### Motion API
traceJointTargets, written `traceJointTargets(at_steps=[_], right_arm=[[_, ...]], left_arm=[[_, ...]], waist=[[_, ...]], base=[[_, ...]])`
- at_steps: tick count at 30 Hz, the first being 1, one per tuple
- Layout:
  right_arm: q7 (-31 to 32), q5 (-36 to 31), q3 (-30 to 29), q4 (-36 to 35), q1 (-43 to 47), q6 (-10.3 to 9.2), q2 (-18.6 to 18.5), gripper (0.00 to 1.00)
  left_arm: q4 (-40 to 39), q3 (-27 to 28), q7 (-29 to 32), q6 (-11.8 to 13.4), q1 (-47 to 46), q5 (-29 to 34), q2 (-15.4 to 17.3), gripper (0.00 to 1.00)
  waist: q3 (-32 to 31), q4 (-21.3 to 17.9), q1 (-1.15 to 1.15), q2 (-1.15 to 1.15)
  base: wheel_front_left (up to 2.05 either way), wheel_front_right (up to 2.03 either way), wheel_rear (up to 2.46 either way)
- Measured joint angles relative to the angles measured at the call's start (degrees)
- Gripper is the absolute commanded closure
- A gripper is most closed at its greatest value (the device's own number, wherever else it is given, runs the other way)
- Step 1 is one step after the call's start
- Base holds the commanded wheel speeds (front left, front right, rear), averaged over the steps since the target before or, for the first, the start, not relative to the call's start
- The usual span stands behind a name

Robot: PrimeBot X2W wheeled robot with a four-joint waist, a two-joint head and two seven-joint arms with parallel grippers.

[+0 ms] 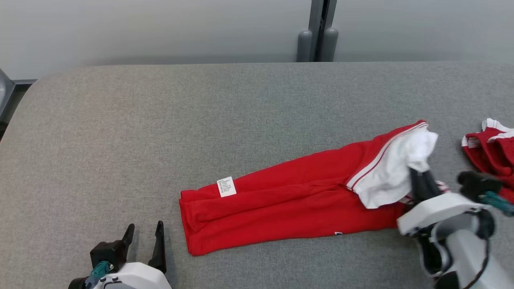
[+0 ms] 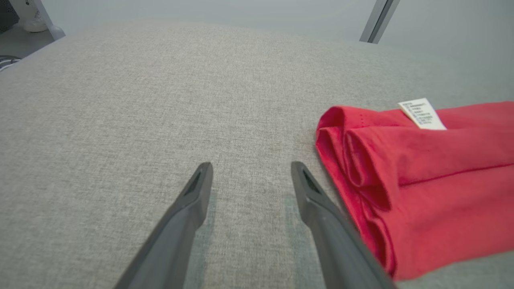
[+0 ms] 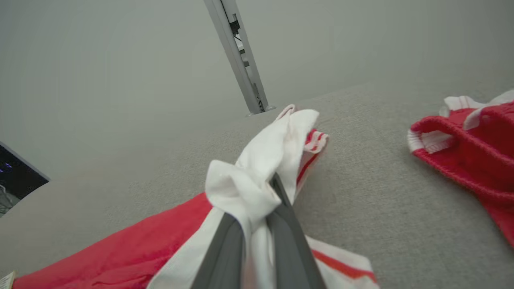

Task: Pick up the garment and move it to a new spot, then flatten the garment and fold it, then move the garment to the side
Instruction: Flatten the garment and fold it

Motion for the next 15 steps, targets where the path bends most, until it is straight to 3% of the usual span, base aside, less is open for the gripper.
traceJointTargets(at_steps=[8,15], right_arm=[[0.1,3.56,16.82,-9.1,3.26,0.0,3.01,1.0],[1.64,7.31,27.51,-9.2,1.47,0.0,4.03,1.0]], left_arm=[[0.4,-2.29,0.0,0.0,0.05,-0.69,0.0,0.0],[0.24,-5.15,0.0,0.01,0.17,-1.29,-0.03,0.0]], waist=[[-1.3,1.48,0.0,0.0],[-1.95,6.55,0.0,0.0]], base=[[0.0,0.0,0.0],[0.0,0.0,0.0]])
